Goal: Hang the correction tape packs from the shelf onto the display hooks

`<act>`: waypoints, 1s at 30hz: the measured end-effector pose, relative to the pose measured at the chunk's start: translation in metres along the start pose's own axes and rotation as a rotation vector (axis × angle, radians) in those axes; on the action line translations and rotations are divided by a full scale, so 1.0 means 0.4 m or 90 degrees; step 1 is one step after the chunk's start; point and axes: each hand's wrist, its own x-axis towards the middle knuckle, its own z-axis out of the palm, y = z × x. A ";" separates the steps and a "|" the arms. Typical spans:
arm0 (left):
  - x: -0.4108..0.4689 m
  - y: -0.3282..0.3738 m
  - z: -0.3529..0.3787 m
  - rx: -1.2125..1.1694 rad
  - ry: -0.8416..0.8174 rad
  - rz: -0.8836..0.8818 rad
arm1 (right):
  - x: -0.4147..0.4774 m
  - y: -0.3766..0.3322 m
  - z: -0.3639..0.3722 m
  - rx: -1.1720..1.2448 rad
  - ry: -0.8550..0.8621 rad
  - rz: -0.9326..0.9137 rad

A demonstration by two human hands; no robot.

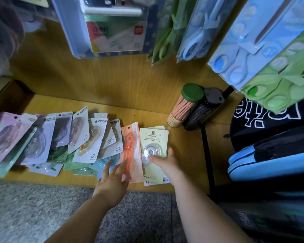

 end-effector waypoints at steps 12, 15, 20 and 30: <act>0.001 0.006 -0.011 -0.014 0.013 -0.005 | -0.034 -0.013 -0.120 0.209 0.115 -0.032; -0.008 0.011 -0.018 -0.016 0.042 -0.004 | -0.060 -0.029 -0.162 0.257 0.101 -0.069; -0.077 0.073 -0.057 -0.053 0.090 0.071 | -0.146 -0.064 -0.176 0.240 0.046 -0.113; -0.370 0.139 -0.179 -0.691 -0.124 0.174 | -0.487 -0.151 -0.154 0.118 -0.183 -0.298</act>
